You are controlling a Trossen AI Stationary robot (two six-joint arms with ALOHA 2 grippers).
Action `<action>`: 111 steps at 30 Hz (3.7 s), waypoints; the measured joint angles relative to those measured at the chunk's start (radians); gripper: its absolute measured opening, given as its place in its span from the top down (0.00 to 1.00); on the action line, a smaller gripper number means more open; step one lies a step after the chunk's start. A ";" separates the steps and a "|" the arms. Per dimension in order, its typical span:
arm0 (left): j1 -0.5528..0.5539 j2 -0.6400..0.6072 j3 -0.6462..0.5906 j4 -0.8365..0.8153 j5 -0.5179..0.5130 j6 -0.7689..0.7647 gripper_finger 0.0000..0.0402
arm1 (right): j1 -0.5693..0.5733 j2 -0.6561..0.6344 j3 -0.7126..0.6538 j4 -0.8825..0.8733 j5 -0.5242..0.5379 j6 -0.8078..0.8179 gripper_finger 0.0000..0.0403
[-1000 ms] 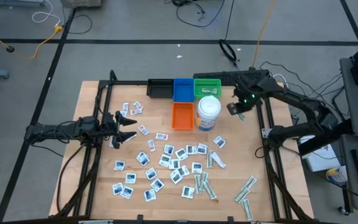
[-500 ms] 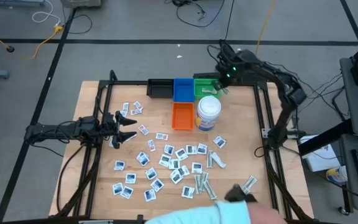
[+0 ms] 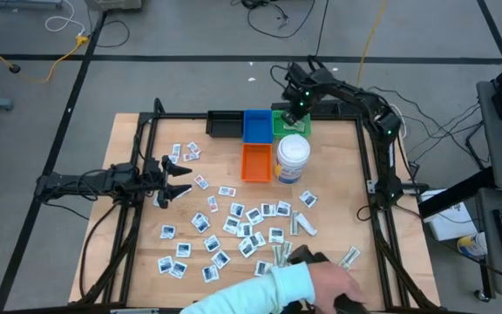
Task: Pick & Place First Aid Supplies
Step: Put the green bandage pack into the green bin
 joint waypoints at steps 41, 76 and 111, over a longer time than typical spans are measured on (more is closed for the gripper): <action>0.000 0.000 0.000 0.000 0.000 0.000 0.24 | -0.010 -0.167 -0.001 -0.256 0.319 0.478 0.50; 0.000 0.000 0.000 0.000 0.000 0.000 0.24 | 0.387 -0.852 -0.979 -0.060 0.227 1.218 0.50; 0.000 0.000 0.000 0.000 0.000 0.000 0.24 | 1.306 -0.941 -1.031 -0.062 0.158 1.712 0.50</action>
